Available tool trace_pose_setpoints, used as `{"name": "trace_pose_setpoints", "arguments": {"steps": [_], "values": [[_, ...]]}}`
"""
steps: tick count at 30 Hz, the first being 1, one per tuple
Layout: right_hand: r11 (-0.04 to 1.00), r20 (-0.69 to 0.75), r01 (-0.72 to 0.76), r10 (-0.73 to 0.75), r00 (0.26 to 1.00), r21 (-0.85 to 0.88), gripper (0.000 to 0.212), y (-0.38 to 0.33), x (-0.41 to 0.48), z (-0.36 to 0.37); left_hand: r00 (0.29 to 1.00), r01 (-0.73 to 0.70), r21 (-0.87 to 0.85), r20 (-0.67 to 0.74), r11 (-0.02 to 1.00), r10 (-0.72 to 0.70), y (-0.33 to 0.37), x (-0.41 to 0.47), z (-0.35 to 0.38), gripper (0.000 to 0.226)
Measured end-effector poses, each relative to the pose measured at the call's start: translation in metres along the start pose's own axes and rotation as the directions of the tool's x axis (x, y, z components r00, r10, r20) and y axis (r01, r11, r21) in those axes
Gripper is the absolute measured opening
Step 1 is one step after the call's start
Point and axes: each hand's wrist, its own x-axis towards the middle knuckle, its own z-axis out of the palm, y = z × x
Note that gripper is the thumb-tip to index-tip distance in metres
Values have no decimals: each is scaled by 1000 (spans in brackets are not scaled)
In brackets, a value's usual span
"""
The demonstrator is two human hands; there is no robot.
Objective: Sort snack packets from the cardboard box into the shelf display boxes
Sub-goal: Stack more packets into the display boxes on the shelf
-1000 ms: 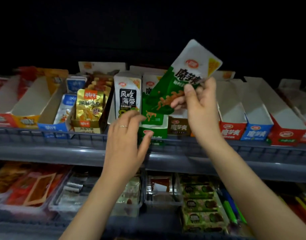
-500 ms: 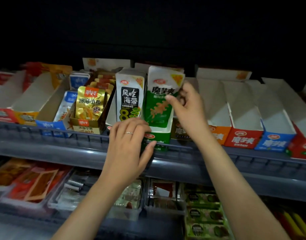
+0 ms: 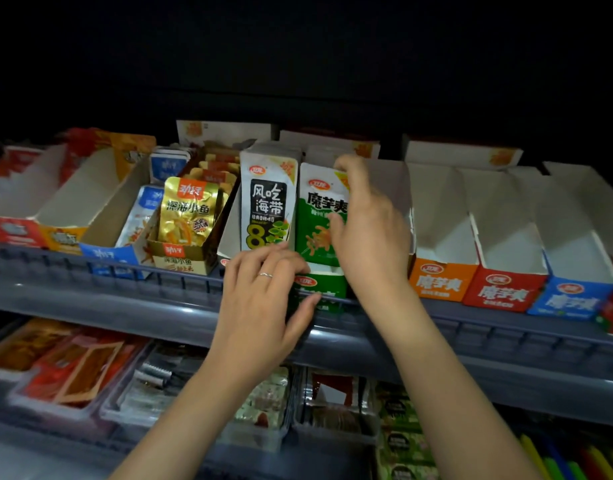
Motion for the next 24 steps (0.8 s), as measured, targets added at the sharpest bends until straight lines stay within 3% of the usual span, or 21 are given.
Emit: {"name": "trace_pose_setpoints", "arguments": {"steps": [3,7,10,15,20,24], "values": [[995,-60,19,-25,998,-102,55,1,5,4,1000,16,-7,-17,1000,-16,2,1,0,25],[1000,21,-16,16,1000,-27,63,5,10,8,999,37,-9,-18,999,-37,4,2,1,24],[997,-89,-58,54,995,-49,65,3,8,10,999,44,-9,-16,999,-45,3,2,2,23],[995,-216,-42,60,974,89,38,0,5,11,999,47,-11,-14,999,-47,3,1,2,22],[999,61,35,-34,998,-13,24,8,5,9,999,41,-8,-8,999,-41,3,0,2,23],[989,335,48,1,942,-138,36,6,8,-3,999,38,1,-10,999,-37,5,2,2,24]]}}
